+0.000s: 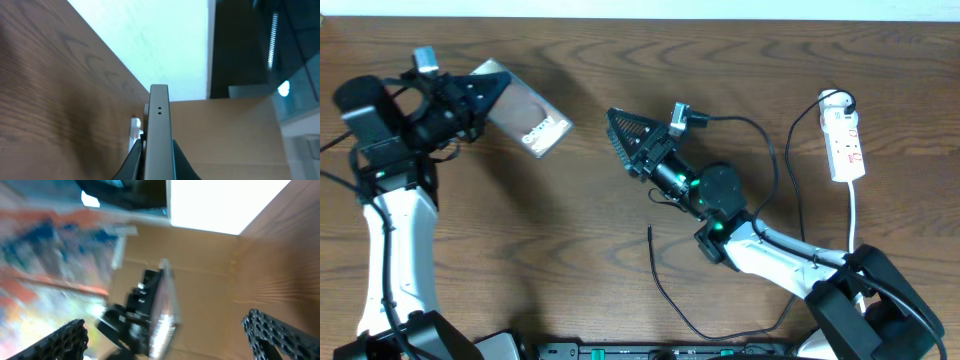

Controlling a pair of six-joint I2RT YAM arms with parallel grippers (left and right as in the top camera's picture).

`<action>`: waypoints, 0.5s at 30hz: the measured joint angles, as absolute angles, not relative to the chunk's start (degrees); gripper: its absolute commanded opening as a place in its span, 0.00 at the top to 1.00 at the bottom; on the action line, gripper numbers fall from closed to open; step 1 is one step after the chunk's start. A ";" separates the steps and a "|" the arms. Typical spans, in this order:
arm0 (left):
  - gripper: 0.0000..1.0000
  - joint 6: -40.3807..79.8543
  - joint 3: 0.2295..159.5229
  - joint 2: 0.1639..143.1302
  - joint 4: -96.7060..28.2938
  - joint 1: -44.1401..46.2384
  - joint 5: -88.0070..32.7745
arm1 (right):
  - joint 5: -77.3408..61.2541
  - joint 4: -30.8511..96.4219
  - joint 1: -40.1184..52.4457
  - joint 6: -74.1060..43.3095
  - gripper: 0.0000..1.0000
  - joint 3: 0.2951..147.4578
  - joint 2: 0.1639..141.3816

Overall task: Plug charger to phone and switch on socket
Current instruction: 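Move the right gripper down to the black cable on the table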

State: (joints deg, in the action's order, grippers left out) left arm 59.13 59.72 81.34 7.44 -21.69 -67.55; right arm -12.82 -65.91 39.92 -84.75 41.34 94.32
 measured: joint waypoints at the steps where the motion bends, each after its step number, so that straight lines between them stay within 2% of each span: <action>1: 0.93 59.27 59.72 81.34 7.53 -22.59 -68.93 | -14.52 -65.10 39.22 -82.94 0.01 41.36 94.32; 7: 0.92 59.94 59.66 81.36 12.08 -26.13 -77.32 | -25.74 -54.33 34.06 -75.22 0.01 43.33 94.32; 11: 0.93 60.16 59.57 81.52 18.68 -26.59 -82.85 | -32.73 -35.40 32.69 -68.31 0.01 50.83 94.28; 15: 0.93 60.16 59.57 81.58 19.14 -26.57 -86.04 | -36.40 -16.73 32.80 -60.88 0.01 58.83 94.24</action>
State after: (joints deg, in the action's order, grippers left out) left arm 60.16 59.57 81.58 19.14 -26.57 -86.04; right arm -36.40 -16.73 32.80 -60.88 58.83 94.24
